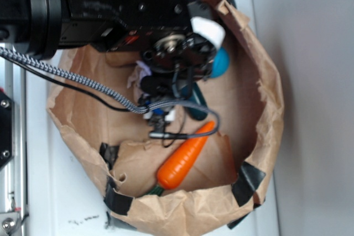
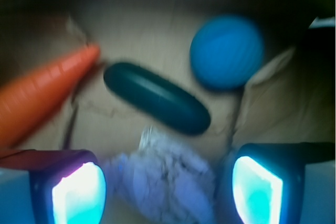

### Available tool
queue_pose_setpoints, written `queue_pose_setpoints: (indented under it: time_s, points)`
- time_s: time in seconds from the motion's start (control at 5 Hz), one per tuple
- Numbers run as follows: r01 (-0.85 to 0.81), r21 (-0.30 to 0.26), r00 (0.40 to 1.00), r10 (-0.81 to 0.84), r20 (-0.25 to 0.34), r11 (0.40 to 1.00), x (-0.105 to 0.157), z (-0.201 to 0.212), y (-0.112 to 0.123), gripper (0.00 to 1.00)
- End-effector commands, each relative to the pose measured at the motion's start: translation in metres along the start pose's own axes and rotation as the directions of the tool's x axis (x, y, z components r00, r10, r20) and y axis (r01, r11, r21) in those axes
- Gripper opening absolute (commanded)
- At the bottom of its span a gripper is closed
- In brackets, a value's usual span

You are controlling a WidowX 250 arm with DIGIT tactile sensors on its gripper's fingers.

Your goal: Grab the white paper.

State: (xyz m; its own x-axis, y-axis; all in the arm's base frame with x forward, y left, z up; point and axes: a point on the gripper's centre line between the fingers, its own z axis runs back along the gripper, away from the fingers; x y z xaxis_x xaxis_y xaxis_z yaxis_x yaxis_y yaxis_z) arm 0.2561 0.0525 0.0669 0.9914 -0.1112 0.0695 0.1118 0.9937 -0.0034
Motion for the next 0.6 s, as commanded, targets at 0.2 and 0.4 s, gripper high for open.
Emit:
queue_pose_setpoints:
  time_s: [0.2, 0.4]
  points:
    - [0.147, 0.088, 0.973, -0.16, 0.165, 0.985, -0.013, 0.002, 0.002, 1.0]
    - [0.134, 0.098, 0.977, -0.148, 0.154, 0.986, -0.012, -0.002, 0.0, 1.0]
